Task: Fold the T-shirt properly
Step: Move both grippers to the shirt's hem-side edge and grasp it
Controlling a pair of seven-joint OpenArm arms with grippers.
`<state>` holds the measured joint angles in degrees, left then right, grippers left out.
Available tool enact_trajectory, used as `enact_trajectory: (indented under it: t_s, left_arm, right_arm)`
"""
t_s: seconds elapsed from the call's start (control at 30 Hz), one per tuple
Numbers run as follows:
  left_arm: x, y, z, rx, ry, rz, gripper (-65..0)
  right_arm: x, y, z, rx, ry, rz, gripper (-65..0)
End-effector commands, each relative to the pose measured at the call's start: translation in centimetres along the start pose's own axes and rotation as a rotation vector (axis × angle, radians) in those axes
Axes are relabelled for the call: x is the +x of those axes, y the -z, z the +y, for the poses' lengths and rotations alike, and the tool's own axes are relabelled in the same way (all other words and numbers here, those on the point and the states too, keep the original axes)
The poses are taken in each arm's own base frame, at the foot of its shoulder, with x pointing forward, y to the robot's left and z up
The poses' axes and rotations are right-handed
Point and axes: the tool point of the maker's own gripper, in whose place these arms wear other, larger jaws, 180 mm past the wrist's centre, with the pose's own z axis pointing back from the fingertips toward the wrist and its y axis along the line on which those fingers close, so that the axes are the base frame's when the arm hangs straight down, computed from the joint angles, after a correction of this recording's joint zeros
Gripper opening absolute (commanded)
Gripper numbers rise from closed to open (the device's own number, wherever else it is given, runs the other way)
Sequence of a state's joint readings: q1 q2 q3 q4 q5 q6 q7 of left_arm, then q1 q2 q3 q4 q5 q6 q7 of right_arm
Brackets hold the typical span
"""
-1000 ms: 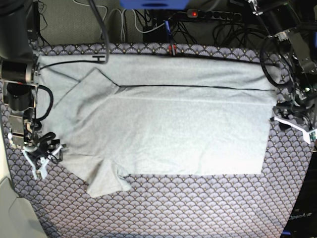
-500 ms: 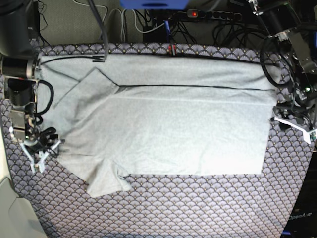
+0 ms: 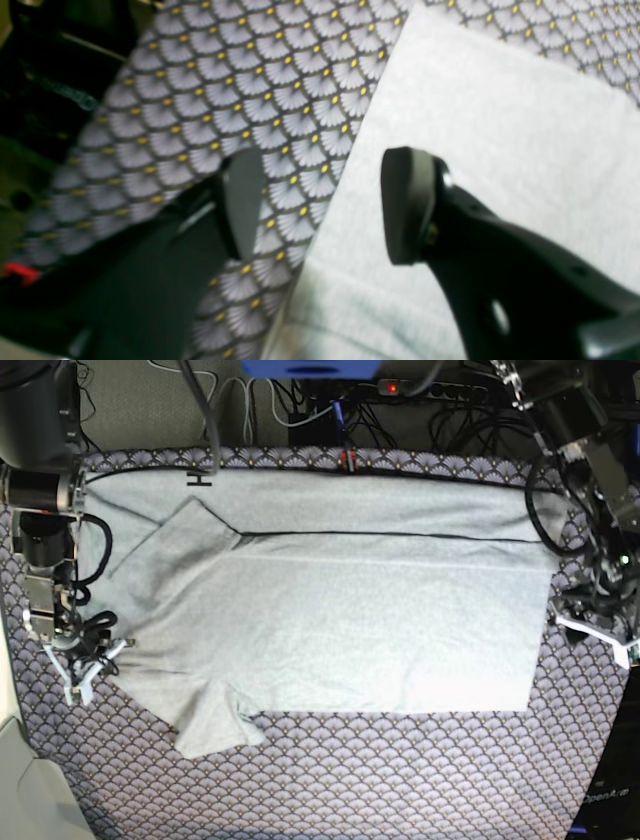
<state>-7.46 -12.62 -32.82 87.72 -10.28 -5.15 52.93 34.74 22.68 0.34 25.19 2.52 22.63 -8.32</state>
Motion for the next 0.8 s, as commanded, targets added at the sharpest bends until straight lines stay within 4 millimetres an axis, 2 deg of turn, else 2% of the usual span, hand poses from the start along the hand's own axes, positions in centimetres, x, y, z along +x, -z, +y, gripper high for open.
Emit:
enact_trajectory:
  t_s: [0.0, 0.13, 0.3, 0.37, 0.47, 0.77]
  left_arm:
    - [1.9, 0.4, 0.1, -0.001, -0.013, -0.037, -28.3]
    - [2.5, 3.0, -0.6, -0.020, -0.067, -0.041, -28.3]
    - [2.8, 5.9, -3.4, -0.066, -0.015, -0.072, -28.3]
    - [2.3, 6.8, -4.4, -0.080, 0.011, -0.061, -28.3]
    - [2.0, 7.5, -5.2, -0.093, 0.025, -0.057, -28.3]
    - [3.0, 9.3, -5.2, -0.086, -0.014, -0.136, -28.3]
  right_arm:
    - [2.1, -0.2, -0.8, -0.017, -0.006, -0.039, -65.0]
    - [2.2, -0.2, -0.8, -0.015, -0.006, -0.040, -65.0]
    - [2.6, -0.3, -1.0, -0.019, 0.003, -0.052, -65.0]
    - [3.7, -0.6, -1.1, -0.022, -0.015, -0.079, -65.0]
    - [4.6, -1.1, -2.0, -0.039, -0.028, -0.103, -65.0]
    - [4.8, -1.4, -2.7, -0.054, -0.002, -0.114, -65.0]
